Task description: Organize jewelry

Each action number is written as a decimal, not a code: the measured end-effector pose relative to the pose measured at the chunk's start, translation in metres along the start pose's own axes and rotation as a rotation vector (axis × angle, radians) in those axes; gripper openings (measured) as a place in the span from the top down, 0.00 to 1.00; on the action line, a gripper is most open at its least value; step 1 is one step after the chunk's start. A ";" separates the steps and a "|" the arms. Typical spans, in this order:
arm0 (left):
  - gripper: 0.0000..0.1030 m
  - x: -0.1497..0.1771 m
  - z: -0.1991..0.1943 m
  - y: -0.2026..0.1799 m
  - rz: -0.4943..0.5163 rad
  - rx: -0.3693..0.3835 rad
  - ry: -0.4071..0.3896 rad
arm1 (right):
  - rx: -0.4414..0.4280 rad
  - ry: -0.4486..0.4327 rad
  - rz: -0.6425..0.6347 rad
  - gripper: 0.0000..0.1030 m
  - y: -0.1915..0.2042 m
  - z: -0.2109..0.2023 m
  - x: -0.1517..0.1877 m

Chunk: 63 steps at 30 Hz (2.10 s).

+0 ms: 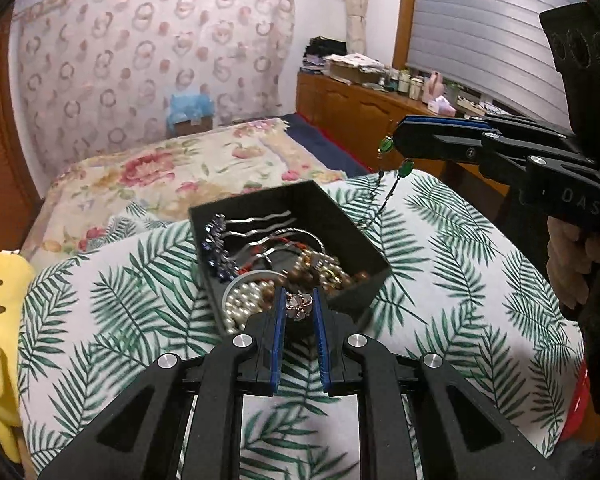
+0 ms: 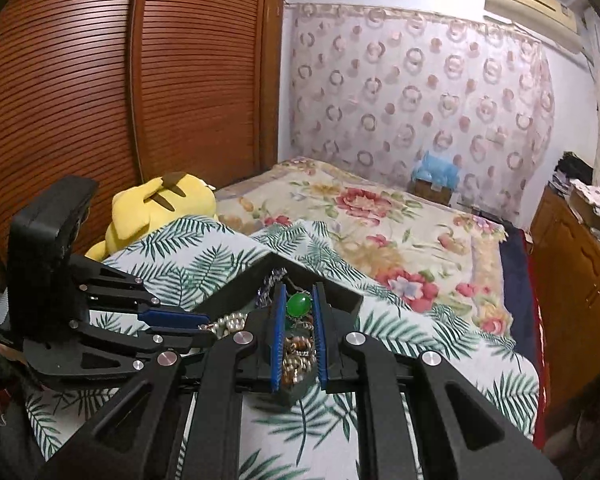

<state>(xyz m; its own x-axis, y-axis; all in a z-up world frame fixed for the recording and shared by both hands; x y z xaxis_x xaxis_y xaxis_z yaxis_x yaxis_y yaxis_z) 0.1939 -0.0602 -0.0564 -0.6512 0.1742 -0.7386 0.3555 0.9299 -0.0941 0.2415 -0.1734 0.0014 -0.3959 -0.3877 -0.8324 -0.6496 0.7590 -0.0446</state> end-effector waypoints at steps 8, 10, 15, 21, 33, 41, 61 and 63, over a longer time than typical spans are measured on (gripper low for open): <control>0.88 -0.014 0.010 0.017 -0.018 -0.028 -0.008 | -0.047 0.031 0.029 0.85 -0.005 0.029 -0.004; 0.88 -0.016 0.013 0.020 -0.023 -0.030 -0.009 | -0.051 0.042 0.030 0.84 -0.004 0.035 -0.003; 0.88 -0.021 0.021 0.025 -0.036 -0.041 -0.008 | -0.040 0.059 0.039 0.84 -0.006 0.042 0.000; 0.88 -0.025 0.030 0.029 -0.047 -0.053 -0.004 | -0.028 0.063 0.059 0.78 -0.011 0.043 0.002; 0.62 -0.032 0.035 0.036 -0.090 -0.092 -0.011 | 0.010 0.046 0.107 0.79 -0.019 0.025 0.019; 0.19 -0.024 0.011 0.030 -0.111 -0.129 -0.051 | 0.064 0.026 0.180 0.57 -0.022 0.005 0.037; 0.08 0.005 -0.097 0.011 -0.139 -0.279 -0.204 | 0.239 -0.115 0.228 0.03 0.015 -0.073 0.049; 0.08 0.009 -0.107 0.007 -0.140 -0.297 -0.212 | 0.250 -0.132 0.235 0.03 0.020 -0.082 0.050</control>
<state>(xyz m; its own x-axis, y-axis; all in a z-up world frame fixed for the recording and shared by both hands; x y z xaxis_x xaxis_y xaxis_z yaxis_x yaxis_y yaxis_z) 0.1188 -0.0173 0.0077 -0.5160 -0.0029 -0.8566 0.0431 0.9986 -0.0294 0.1554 -0.2208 0.0046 -0.4176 -0.1292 -0.8994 -0.3661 0.9299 0.0364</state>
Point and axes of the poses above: each gripper's, at about its wrist camera, not at the fingertips, and z roughly the way its jaws point, y to its left, x to its underside, the point moved 2 cm from there along z, roughly the way its jaws point, and after that the axes turned 2 degrees about -z, right-handed, at the moved point
